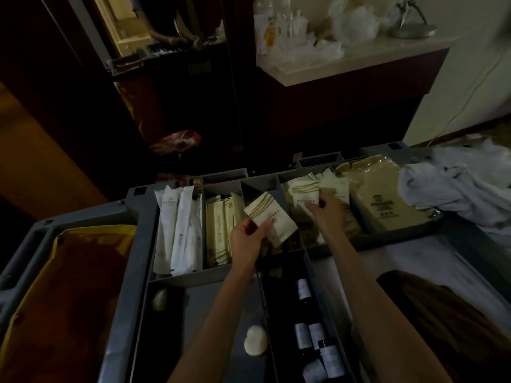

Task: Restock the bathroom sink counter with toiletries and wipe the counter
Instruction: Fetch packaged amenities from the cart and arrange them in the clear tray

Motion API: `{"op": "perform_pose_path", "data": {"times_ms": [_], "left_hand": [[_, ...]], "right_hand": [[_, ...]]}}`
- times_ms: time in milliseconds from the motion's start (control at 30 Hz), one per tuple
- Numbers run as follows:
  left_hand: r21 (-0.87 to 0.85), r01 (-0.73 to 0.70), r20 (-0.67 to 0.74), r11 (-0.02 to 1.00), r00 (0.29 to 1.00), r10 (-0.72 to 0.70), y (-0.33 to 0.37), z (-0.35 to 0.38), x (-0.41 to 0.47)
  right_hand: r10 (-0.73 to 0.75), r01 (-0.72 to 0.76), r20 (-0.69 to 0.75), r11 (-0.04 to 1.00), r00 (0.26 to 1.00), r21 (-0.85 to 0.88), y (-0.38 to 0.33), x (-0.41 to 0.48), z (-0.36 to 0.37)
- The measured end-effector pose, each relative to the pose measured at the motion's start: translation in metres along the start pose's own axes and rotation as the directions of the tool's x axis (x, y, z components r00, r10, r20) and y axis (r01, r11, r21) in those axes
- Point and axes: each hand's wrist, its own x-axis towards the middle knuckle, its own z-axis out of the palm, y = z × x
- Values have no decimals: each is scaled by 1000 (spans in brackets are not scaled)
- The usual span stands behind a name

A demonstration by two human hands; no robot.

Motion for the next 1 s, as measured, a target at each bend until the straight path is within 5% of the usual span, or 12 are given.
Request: {"op": "perform_pose_path", "data": {"times_ms": [333, 500, 733, 1000], "left_hand": [[-214, 131, -80, 968, 985, -151, 8, -2, -4], [-289, 176, -38, 941, 980, -195, 12, 7, -24], [-495, 240, 71, 835, 969, -236, 17, 32, -70], [-386, 261, 248, 885, 953, -173, 15, 27, -112]], "right_hand": [[-11, -4, 34, 905, 999, 425, -20, -67, -21], [30, -116, 145, 765, 989, 634, -23, -97, -15], [121, -160, 106, 671, 987, 724, -20, -130, -35], [101, -155, 121, 734, 988, 661, -12, -183, -58]]}}
